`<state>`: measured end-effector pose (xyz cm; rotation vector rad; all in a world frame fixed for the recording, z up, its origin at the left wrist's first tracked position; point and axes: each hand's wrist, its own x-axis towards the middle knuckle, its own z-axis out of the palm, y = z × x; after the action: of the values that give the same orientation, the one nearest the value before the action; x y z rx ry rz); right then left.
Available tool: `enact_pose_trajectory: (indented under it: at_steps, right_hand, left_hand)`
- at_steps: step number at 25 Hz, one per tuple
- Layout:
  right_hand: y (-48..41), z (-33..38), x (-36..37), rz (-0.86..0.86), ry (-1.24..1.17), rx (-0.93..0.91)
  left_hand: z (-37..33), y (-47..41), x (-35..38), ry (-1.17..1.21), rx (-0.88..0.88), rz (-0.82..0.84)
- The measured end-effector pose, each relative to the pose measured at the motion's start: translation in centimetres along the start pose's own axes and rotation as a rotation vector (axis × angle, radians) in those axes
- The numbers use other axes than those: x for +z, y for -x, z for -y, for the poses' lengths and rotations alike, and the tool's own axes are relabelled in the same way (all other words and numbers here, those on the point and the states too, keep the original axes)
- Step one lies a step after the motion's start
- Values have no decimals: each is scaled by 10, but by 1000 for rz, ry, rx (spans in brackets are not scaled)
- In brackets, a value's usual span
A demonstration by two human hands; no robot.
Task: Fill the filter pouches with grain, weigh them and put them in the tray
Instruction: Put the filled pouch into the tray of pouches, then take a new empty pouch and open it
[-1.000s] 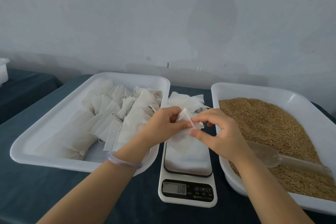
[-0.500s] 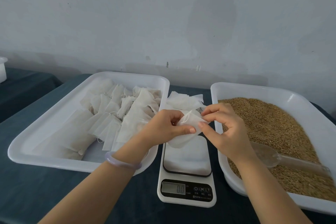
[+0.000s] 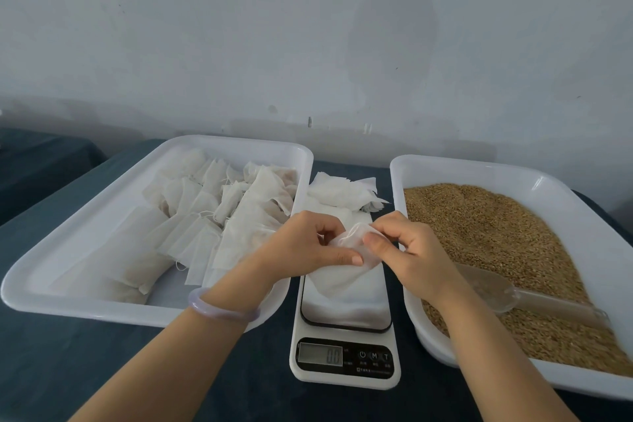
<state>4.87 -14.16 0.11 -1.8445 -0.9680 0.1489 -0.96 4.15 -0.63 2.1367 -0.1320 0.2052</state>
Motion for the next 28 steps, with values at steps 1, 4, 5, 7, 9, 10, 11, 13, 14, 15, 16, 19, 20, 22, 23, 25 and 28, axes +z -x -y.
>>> enact_pose_trajectory:
  at_steps: [1, 4, 5, 7, 9, 10, 11, 13, 14, 15, 16, 19, 20, 22, 23, 25, 28]
  right_hand:
    - [-1, 0, -1, 12, -10, 4]
    - [0, -2, -1, 63, -36, -30]
    - [0, -2, 0, 76, -54, -34]
    - [1, -1, 0, 82, -101, -21]
    - [0, 0, 0, 113, -105, 1]
    - [0, 0, 0, 123, -99, 6]
    - [1, 1, -1, 122, -95, 4]
    - [2, 3, -2, 110, -131, 2]
    - [2, 5, -2, 112, -174, 5]
    - [3, 6, -2, 111, -222, 9]
    - [3, 6, -2, 109, -261, 7]
    - [3, 6, -4, 156, -287, -22]
    - [3, 6, -4, 190, -273, -32]
    - [4, 5, -2, 228, -194, -37]
    - [4, 3, -1, 236, -155, -27]
    - [4, 1, 0, 247, -124, -17]
    - [3, 0, 0, 254, -82, -47]
  left_hand:
    - [-1, 0, 0, 20, 6, -7]
    - [-7, 4, -3, 120, -14, 19]
    - [-7, 3, -5, 171, -39, 41]
    - [-12, -1, -9, 288, -112, 153]
    - [-18, -6, -8, 385, -172, 328]
    - [-20, -8, -8, 422, -195, 415]
    - [-20, -10, -6, 442, -213, 500]
    - [-19, -11, -2, 417, -273, 619]
    - [-18, -11, 0, 396, -305, 633]
    - [-16, -10, 2, 383, -318, 622]
    - [-15, -9, 3, 381, -315, 598]
    - [-15, -7, 1, 489, -287, 588]
    - [-15, -6, 0, 546, -268, 615]
    - [-16, -5, -1, 620, -244, 675]
    - [-16, -5, -1, 625, -237, 695]
    - [-17, -5, 0, 599, -213, 673]
    - [-19, -6, 0, 556, -207, 613]
